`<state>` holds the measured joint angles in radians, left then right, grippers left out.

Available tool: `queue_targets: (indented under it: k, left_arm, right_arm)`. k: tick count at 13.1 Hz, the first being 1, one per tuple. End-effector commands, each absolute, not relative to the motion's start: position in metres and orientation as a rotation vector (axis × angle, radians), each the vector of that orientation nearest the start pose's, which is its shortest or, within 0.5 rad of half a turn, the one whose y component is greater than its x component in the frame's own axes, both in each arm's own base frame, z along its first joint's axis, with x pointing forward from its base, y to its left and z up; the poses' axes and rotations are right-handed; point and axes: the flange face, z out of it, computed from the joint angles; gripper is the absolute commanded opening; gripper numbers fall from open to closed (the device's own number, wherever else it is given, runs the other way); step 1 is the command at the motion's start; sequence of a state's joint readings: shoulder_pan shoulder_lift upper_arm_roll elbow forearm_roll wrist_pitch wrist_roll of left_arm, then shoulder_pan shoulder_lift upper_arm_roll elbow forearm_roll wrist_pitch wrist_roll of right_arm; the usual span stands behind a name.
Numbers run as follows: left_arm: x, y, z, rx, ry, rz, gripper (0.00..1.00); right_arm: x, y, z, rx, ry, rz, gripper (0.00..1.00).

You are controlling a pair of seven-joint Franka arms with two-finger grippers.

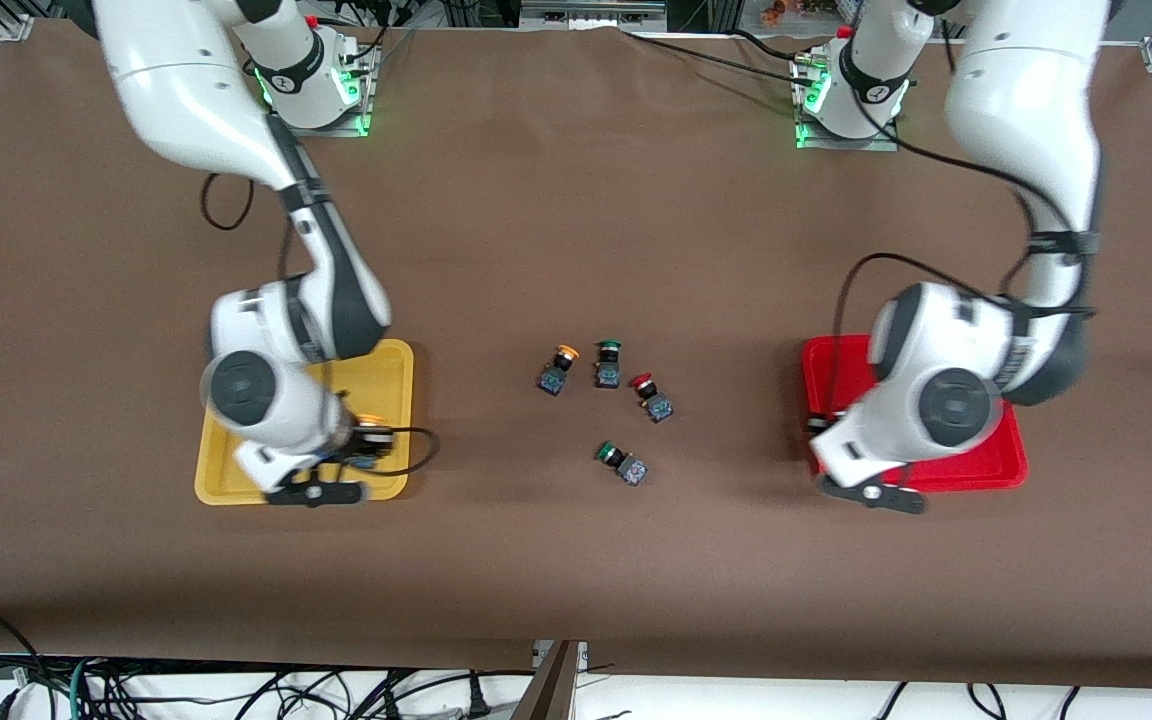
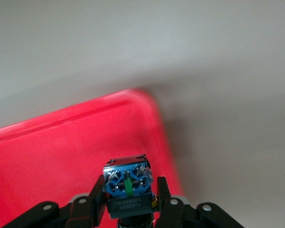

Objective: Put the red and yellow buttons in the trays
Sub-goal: 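Lower the yellow button into the yellow tray while the left gripper places red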

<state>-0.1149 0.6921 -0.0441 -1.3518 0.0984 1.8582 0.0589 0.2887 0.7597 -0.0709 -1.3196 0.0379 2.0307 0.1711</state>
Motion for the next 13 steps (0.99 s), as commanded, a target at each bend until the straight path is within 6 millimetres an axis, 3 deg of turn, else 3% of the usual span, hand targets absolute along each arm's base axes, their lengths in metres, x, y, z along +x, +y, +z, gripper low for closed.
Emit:
queue_targets:
  k: [1, 3, 4, 5, 6, 7, 8, 9, 10, 11, 12, 13]
  left_arm:
    - [0.68, -0.076, 0.24, -2.947, 0.542, 0.359, 0.1]
    - [0.669, -0.07, 0.22, -2.944, 0.576, 0.356, 0.17]
    - [0.666, -0.07, 0.218, -2.945, 0.587, 0.352, 0.23]
    - [0.666, -0.073, 0.218, -2.946, 0.576, 0.348, 0.62]
    - [0.666, -0.075, 0.22, -2.948, 0.572, 0.345, 1.0]
    - [0.669, -0.075, 0.233, -2.948, 0.57, 0.327, 1.0]
    - [0.672, -0.082, 0.257, -2.969, 0.562, 0.282, 1.0]
    - [0.675, -0.107, 0.281, -3.029, 0.544, 0.226, 1.0]
    - [0.682, -0.132, 0.302, -3.14, 0.386, 0.182, 1.0]
    - [0.684, -0.154, 0.313, -3.209, 0.153, 0.163, 1.0]
    - [0.686, -0.183, 0.314, -3.228, -0.009, 0.155, 1.0]
    - [0.689, -0.214, 0.306, -3.226, -0.139, 0.15, 1.0]
  right_arm:
    - [0.706, 0.119, 0.252, -3.186, -0.056, 0.194, 0.0]
    - [0.704, 0.061, 0.23, -3.181, -0.004, 0.234, 0.0]
    - [0.701, 0.043, 0.22, -3.173, -0.05, 0.239, 0.0]
    - [0.698, 0.028, 0.213, -3.167, -0.072, 0.243, 0.04]
    - [0.697, 0.019, 0.21, -3.166, -0.062, 0.248, 0.3]
    - [0.698, 0.02, 0.212, -3.165, -0.062, 0.243, 0.99]
    - [0.699, 0.031, 0.219, -3.16, -0.068, 0.241, 1.0]
    - [0.699, 0.054, 0.23, -3.147, -0.104, 0.225, 1.0]
    - [0.696, 0.088, 0.247, -3.131, -0.081, 0.206, 1.0]
    - [0.691, 0.125, 0.251, -3.128, 0.026, 0.208, 1.0]
    - [0.684, 0.157, 0.251, -3.128, 0.152, 0.212, 1.0]
    - [0.672, 0.205, 0.251, -3.121, 0.226, 0.211, 1.0]
